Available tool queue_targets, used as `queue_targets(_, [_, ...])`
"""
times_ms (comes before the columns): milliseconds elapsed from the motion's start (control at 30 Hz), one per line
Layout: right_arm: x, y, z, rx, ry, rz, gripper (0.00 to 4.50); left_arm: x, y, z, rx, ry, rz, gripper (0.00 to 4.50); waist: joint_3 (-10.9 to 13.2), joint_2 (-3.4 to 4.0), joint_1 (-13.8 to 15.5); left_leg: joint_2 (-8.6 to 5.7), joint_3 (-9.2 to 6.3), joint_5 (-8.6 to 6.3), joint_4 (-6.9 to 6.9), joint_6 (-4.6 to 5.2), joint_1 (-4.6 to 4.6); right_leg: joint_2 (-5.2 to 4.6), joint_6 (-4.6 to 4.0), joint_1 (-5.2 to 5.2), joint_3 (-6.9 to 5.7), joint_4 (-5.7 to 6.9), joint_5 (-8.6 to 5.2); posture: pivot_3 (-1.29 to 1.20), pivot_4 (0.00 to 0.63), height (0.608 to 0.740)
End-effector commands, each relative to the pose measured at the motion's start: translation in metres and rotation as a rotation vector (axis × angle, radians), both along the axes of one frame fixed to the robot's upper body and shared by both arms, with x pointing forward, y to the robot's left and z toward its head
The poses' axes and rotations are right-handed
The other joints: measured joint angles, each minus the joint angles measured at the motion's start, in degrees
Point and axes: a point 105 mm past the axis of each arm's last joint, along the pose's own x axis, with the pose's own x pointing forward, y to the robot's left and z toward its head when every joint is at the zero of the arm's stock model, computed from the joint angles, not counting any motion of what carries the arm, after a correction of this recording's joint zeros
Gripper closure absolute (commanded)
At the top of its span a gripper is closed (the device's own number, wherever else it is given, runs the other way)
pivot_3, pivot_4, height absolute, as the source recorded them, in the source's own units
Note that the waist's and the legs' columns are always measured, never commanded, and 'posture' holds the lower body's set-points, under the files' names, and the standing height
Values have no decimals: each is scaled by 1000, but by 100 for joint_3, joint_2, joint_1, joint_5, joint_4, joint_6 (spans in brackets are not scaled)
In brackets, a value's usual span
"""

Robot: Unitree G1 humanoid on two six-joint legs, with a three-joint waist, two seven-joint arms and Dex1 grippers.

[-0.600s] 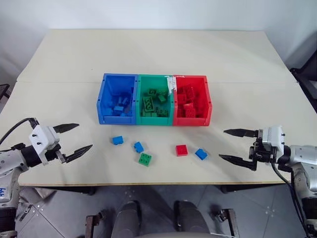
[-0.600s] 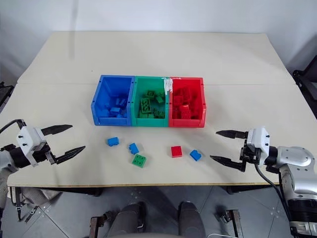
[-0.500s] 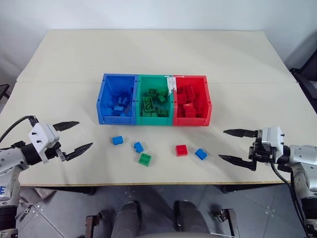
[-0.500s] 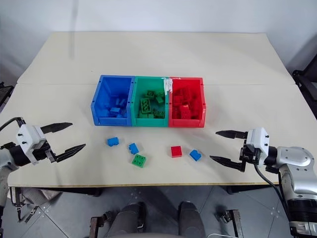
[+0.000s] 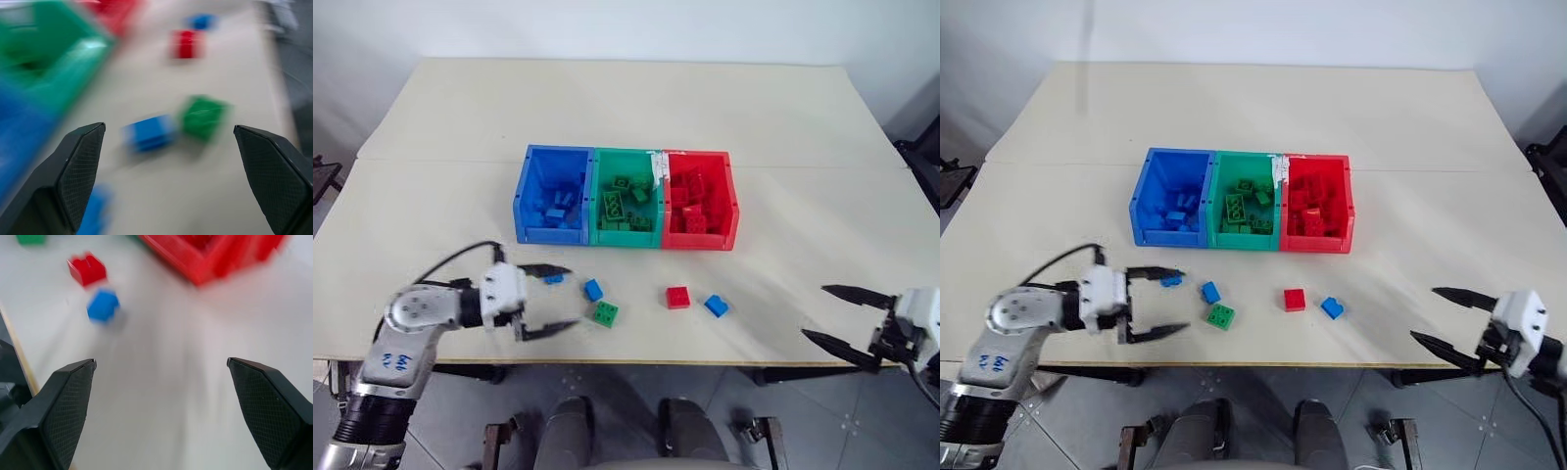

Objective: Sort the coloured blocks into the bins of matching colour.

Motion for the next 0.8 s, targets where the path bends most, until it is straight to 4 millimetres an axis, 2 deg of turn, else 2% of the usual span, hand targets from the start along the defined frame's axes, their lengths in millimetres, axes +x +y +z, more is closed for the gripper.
queue_targets(33, [-1,-5,8,-11,-51,-36,0,-3,-16,17,-49,-44,-66,30,0,0,-24,3,0,0,5,1,-1,1,0,0,0,1,0,0,150,740])
queue_targets(133, [5,8,11,23,-58,-8,0,-2,-17,16,-42,-36,-79,30,-2,4,-65,6,0,0,10,3,1,3,0,1,0,4,0,0,150,740])
queue_targets(200, [7,16,8,40,4,-6,0,-1,-15,16,-41,-35,-75,30,-3,5,-96,6,-1,0,11,3,4,2,0,5,0,4,0,0,150,740])
queue_targets(267, [13,35,8,62,56,25,0,0,-10,15,-42,-40,-63,30,-3,5,-105,6,-4,0,11,3,3,2,0,5,-1,6,0,0,150,740])
queue_targets(333, [17,60,10,92,72,83,0,0,-1,15,-59,-30,-26,30,-3,5,-123,6,-5,0,11,3,3,1,0,4,-1,8,0,0,150,740])
queue_targets(533, [24,100,1,123,122,139,0,-1,36,3,-69,7,125,30,-3,5,-106,7,-8,-5,12,10,1,-3,0,0,-3,11,0,0,150,740])
queue_targets(700, [25,118,-12,121,153,165,0,-10,44,1,-66,9,158,30,-3,5,-64,-2,-9,-13,13,22,-7,-15,0,-1,-5,7,0,0,150,740])
queue_targets(800, [28,123,-22,98,150,165,0,-11,42,9,-118,-4,176,30,-3,3,-63,-2,-8,-16,14,27,-8,-16,0,0,-5,4,1,0,150,740])
